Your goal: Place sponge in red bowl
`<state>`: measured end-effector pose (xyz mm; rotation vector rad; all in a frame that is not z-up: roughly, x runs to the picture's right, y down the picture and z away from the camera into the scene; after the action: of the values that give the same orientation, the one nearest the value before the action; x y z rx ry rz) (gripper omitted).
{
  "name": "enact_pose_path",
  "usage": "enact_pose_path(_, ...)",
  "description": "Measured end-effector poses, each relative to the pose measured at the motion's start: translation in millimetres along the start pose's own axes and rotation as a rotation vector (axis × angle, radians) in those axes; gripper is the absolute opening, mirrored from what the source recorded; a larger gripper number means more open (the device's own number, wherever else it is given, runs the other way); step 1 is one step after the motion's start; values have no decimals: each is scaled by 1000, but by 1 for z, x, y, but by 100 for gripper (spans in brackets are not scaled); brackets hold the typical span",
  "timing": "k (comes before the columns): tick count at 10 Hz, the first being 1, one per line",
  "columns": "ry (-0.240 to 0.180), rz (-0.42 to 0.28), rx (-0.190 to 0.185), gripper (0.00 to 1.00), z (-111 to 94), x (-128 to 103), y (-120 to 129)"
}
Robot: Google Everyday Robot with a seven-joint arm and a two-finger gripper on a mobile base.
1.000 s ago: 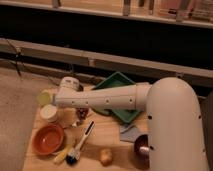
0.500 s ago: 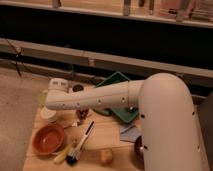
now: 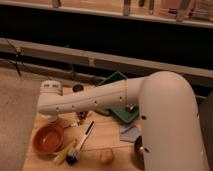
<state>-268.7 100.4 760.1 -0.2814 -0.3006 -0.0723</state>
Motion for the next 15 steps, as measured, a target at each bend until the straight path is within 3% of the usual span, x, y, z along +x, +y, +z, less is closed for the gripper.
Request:
enact_pose_path(1, 0, -16, -28, 0, -2, -2, 5)
enact_pose_path(3, -18, -43, -131, 0, -5, -5, 17)
enact_pose_path(5, -51, -72, -270, 0, -5, -13, 34)
enact_pose_path(8, -89, -97, -352, 0, -11, -18, 47)
enact_pose_path(10, -135, -147, -426, 0, -13, -31, 61)
enact_pose_path(12, -143, -150, -445, 0, -10, -30, 65)
enact_pose_path(15, -137, -115, -347, 0, 1, -20, 53)
